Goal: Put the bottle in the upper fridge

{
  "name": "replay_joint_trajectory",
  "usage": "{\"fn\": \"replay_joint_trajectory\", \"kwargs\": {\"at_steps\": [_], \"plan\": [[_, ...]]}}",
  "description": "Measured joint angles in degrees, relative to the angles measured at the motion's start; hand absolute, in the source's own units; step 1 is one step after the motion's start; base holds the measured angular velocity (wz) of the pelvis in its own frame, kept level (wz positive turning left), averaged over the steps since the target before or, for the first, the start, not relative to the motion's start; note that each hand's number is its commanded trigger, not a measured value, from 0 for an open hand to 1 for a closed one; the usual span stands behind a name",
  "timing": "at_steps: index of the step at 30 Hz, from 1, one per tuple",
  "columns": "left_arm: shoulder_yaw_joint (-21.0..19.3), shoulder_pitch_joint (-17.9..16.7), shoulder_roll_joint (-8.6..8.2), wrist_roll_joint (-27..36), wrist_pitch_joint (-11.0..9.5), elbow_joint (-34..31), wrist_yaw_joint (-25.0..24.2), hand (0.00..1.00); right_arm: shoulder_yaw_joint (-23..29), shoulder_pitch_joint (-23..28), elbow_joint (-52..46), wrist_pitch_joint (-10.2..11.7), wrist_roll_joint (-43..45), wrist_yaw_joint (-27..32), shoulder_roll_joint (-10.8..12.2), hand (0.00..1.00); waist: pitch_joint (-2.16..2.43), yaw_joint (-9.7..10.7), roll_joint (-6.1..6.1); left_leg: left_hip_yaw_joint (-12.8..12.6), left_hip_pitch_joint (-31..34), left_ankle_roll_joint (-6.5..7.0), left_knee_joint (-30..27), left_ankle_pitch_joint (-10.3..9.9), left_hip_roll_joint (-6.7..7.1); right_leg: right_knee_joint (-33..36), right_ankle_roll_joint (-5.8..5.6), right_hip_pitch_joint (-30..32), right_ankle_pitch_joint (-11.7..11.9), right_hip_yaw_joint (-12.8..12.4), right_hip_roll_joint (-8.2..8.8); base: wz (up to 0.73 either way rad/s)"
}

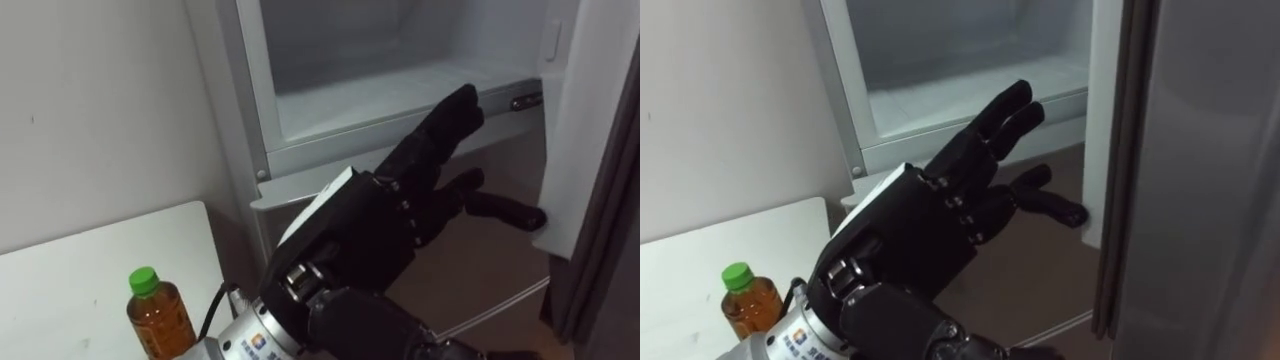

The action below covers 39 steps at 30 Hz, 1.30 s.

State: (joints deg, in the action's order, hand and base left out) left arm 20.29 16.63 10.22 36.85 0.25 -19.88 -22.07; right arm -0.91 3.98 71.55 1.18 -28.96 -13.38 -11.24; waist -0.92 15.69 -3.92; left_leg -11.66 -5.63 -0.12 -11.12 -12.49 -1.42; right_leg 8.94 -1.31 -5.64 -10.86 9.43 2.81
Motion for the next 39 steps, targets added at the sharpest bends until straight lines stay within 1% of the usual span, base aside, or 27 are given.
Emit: {"fn": "replay_joint_trajectory", "kwargs": {"at_steps": [17,23,26,29,31,36,38,39], "plan": [[0.1,0.0,-0.1,0.0,0.5,0.0,-0.2,0.0,0.0,-0.1,0.4,0.0,-0.2,-0.6,-0.3,0.0,0.16,0.0,-0.24,0.0,-0.1,0.0,0.3,0.0,0.01,0.0,0.0,-0.1,0.0,0.0,0.0,0.0],[0.3,0.0,0.06,0.0,0.8,0.0,-1.5,0.0,-0.2,0.0,0.8,0.0,-1.4,-0.7,-0.3,0.0,0.15,0.0,-0.22,0.0,-0.6,0.0,0.3,0.0,0.01,-0.1,-0.01,-0.4,0.0,0.1,0.0,-0.01],[0.3,0.0,-0.19,0.0,1.3,0.1,-2.5,0.0,-0.6,0.0,0.8,0.0,-2.2,-0.7,-0.3,0.0,0.1,0.0,-0.16,0.0,-0.7,0.0,0.3,0.0,0.02,-0.2,-0.02,-0.3,0.0,0.1,0.02,0.0],[0.4,0.0,-0.22,-0.1,1.8,0.1,-3.6,0.0,-0.7,0.0,0.8,0.0,-2.2,-0.5,-0.3,0.0,0.1,0.0,-0.15,-0.3,-0.7,0.0,0.3,0.0,0.0,-0.1,-0.02,-0.3,0.0,-0.1,0.02,-0.01],[0.6,0.1,-0.22,-0.3,2.0,0.1,-4.4,0.0,-0.7,-0.2,1.0,0.0,-2.2,-0.5,-0.3,0.0,0.1,0.0,-0.15,-0.6,-0.7,0.0,0.3,0.0,-0.03,0.0,-0.02,-0.1,0.0,-0.8,-0.01,-0.06],[1.9,0.1,-0.12,-0.4,2.4,0.4,-5.7,0.0,-0.7,-0.2,1.0,0.0,-3.1,-0.5,-0.2,0.0,0.08,1.4,-0.19,-0.7,-0.7,0.0,0.3,0.0,0.0,-0.1,-0.07,0.0,0.0,-1.0,0.01,-0.02],[2.4,0.2,-0.08,-0.3,2.5,0.5,-6.1,0.0,-0.6,0.0,1.0,-0.1,-3.8,-0.5,-0.2,0.0,0.08,1.6,-0.26,-0.8,-0.6,0.0,0.3,0.0,-0.01,-0.1,-0.06,0.1,0.0,-1.2,-0.03,-0.05],[2.7,0.6,-0.07,-0.3,2.8,0.5,-6.3,0.0,-0.6,0.0,1.0,-0.2,-4.0,-0.5,-0.2,0.0,0.09,1.8,-0.33,-0.8,-0.4,0.0,0.2,0.0,-0.01,-0.1,-0.07,0.3,0.0,-1.2,-0.02,0.0]]}}
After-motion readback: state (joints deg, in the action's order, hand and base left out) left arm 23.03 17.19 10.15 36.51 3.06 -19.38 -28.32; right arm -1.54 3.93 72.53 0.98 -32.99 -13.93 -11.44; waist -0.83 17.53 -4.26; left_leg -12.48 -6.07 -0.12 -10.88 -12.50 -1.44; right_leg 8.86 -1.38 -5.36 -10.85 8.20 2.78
